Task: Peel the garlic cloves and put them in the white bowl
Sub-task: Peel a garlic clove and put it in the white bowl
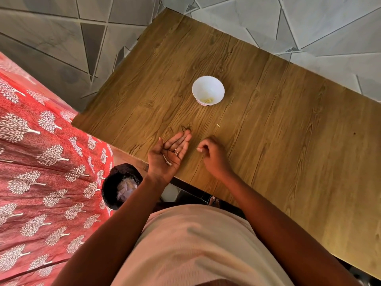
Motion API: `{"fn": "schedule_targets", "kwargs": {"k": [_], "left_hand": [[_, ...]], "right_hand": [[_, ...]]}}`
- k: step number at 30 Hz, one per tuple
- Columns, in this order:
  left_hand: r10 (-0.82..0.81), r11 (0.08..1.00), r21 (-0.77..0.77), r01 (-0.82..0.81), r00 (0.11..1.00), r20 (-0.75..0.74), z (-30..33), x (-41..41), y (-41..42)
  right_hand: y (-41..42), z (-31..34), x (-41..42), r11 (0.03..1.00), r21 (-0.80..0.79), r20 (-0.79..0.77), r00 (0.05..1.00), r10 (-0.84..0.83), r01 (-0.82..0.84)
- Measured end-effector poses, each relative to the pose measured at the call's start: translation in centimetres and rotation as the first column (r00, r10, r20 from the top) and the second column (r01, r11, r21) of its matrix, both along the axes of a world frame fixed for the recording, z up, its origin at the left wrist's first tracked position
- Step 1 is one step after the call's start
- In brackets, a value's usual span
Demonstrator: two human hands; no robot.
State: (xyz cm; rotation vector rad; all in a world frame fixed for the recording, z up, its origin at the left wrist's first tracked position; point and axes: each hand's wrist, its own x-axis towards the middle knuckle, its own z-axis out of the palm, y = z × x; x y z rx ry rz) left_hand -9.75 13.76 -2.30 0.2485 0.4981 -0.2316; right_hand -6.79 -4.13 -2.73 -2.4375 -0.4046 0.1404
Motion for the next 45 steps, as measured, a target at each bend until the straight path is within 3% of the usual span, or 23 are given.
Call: {"fn": "schedule_targets", "kwargs": {"k": [3, 6, 13, 19, 23, 26, 31, 35, 40, 42, 45], "left_hand": [[-0.001, 1.000, 0.007, 0.001, 1.000, 0.001, 0.0, 0.0, 0.0], [-0.010, 1.000, 0.009, 0.010, 1.000, 0.011, 0.1, 0.0, -0.1], [-0.048, 0.999, -0.007, 0.048, 0.999, 0.005, 0.0, -0.1, 0.1], [-0.106, 0.994, -0.007, 0.106, 0.994, -0.024, 0.6, -0.3, 0.7], [-0.145, 0.989, -0.045, 0.144, 0.989, -0.034, 0.8, -0.8, 1.2], [-0.140, 0.987, -0.078, 0.138, 0.990, -0.028, 0.6, -1.0, 1.7], [-0.011, 0.988, -0.156, 0.003, 0.999, -0.052, 0.6, -2.8, 3.8], [0.196, 0.969, -0.131, -0.208, 0.975, -0.104, 0.2, -4.7, 6.7], [0.450, 0.888, -0.030, -0.460, 0.879, -0.159, -2.1, -7.3, 11.0], [0.535, 0.839, -0.008, -0.544, 0.827, -0.173, -4.1, -8.4, 12.9], [0.600, 0.795, 0.049, -0.604, 0.773, -0.209, -8.6, -10.0, 16.2]], "right_hand": [[-2.1, 1.0, 0.2, 0.966, 0.154, -0.065, 0.978, -0.200, 0.207], [-3.6, 1.1, -0.6, 0.922, 0.203, -0.073, 0.944, -0.323, 0.331], [-1.2, 0.2, -1.4, 0.911, 0.222, -0.168, 0.934, -0.316, 0.348], [0.6, -1.0, -1.8, 0.946, 0.150, -0.040, 0.958, -0.285, 0.288], [1.9, -1.4, -2.4, 0.966, -0.142, 0.178, 0.965, -0.191, 0.218], [2.3, -1.3, -2.3, 0.952, -0.229, 0.160, 0.973, -0.168, 0.202], [4.8, 0.2, -3.3, 0.964, 0.148, -0.113, 0.972, -0.205, 0.221], [9.8, 2.5, -5.0, 0.925, 0.359, -0.133, 0.988, -0.079, 0.122], [17.2, 2.9, -7.2, 0.873, 0.485, -0.238, 0.953, 0.188, -0.052], [20.4, 1.2, -8.0, 0.854, 0.500, -0.272, 0.910, 0.314, -0.145], [25.2, -3.3, -8.1, 0.855, 0.482, -0.315, 0.872, 0.375, -0.193]]}}
